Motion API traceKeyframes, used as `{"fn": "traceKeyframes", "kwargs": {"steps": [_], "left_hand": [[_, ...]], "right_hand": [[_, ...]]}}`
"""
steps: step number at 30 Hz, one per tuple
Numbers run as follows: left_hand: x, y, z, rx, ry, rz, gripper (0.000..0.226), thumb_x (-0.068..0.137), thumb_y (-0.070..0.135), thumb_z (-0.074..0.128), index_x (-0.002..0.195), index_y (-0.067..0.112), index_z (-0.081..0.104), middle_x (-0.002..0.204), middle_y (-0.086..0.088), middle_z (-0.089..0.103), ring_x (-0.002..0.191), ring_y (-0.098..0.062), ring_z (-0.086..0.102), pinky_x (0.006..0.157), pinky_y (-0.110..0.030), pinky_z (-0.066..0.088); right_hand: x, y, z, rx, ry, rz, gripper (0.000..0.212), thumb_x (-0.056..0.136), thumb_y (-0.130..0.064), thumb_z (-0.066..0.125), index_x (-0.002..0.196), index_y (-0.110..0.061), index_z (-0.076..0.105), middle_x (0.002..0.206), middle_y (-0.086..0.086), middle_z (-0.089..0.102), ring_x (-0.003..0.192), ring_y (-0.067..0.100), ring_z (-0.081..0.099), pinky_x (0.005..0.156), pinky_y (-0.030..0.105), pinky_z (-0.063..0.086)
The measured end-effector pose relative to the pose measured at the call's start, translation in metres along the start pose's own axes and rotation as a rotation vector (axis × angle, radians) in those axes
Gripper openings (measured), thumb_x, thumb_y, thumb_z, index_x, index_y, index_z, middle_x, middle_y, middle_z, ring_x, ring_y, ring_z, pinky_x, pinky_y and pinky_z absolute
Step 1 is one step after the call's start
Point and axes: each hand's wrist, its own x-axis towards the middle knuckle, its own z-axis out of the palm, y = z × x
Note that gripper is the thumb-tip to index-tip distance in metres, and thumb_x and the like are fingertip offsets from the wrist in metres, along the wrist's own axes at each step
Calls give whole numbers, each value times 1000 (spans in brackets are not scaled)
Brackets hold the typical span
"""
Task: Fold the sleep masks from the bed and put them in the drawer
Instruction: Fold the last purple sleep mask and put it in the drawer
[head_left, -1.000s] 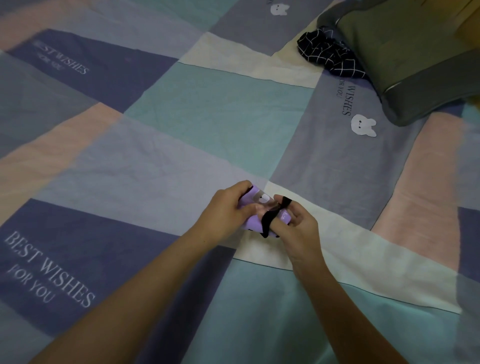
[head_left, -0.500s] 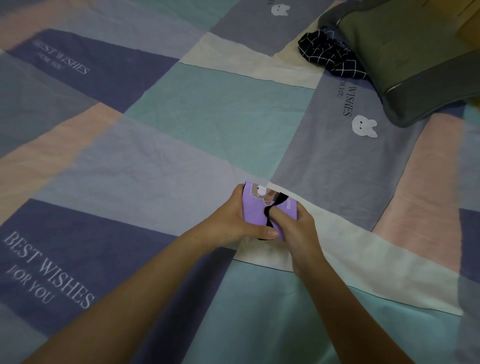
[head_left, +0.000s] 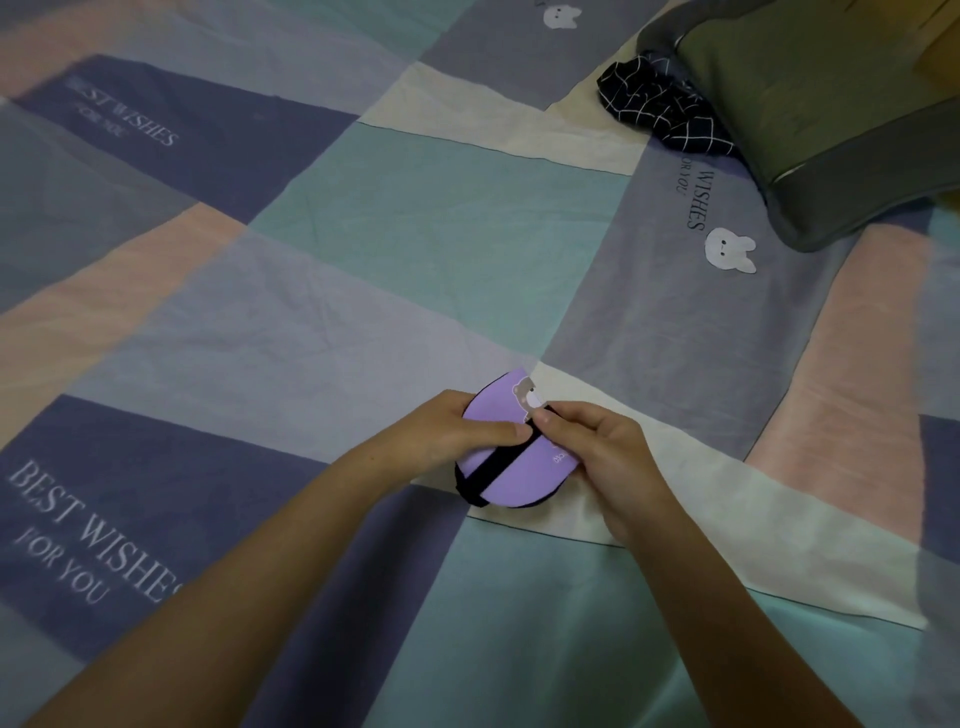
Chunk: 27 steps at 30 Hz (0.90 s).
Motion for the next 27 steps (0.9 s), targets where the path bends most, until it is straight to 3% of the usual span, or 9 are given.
{"fn": "traceKeyframes", "kwargs": {"steps": [3, 7, 12, 18, 23, 27], "left_hand": [[-1, 1, 1, -32, 35, 21, 25, 75, 38, 76, 98, 28, 73, 96, 12, 75, 90, -4, 69, 71, -13, 51], [1, -1, -2, -73, 119, 20, 41, 71, 35, 81, 107, 21, 68, 100, 2, 74, 93, -15, 70, 82, -29, 56], [0, -2, -7, -111, 179, 25, 24, 77, 17, 77, 97, 11, 64, 84, -9, 74, 77, -22, 71, 74, -31, 59], [-2, -3, -11, -88, 297, 113, 19, 80, 19, 73, 97, 16, 65, 85, -11, 73, 79, -21, 70, 74, -33, 57], [-16, 4, -21, -71, 308, 153, 17, 82, 19, 72, 97, 21, 64, 82, -8, 72, 75, -18, 69, 69, -31, 56], [-42, 27, -31, -25, 319, 197, 18, 83, 20, 70, 100, 21, 64, 86, -2, 71, 75, -14, 68, 69, -32, 55]], "right_hand": [[1, 1, 1, 85, 29, 28, 16, 81, -13, 71, 94, -4, 74, 98, 14, 74, 92, 23, 69, 85, 33, 55], [2, 0, 2, 179, 126, 45, 25, 82, -16, 71, 102, -2, 71, 106, 15, 73, 102, 30, 68, 92, 42, 53], [1, 2, 3, 225, 179, 62, 25, 83, -14, 70, 105, -2, 70, 105, 15, 73, 99, 30, 69, 87, 43, 56], [-1, -2, 2, 14, 117, 69, 23, 83, -21, 71, 106, -20, 69, 93, 3, 76, 90, 15, 71, 64, 26, 54], [-6, -15, 13, -121, 53, -112, 18, 84, -18, 69, 99, -27, 65, 69, -2, 67, 65, 3, 62, 59, 10, 47], [-16, -38, 26, -176, 24, -242, 23, 84, -11, 68, 99, -27, 62, 59, -4, 58, 59, 6, 55, 62, 11, 45]]}}
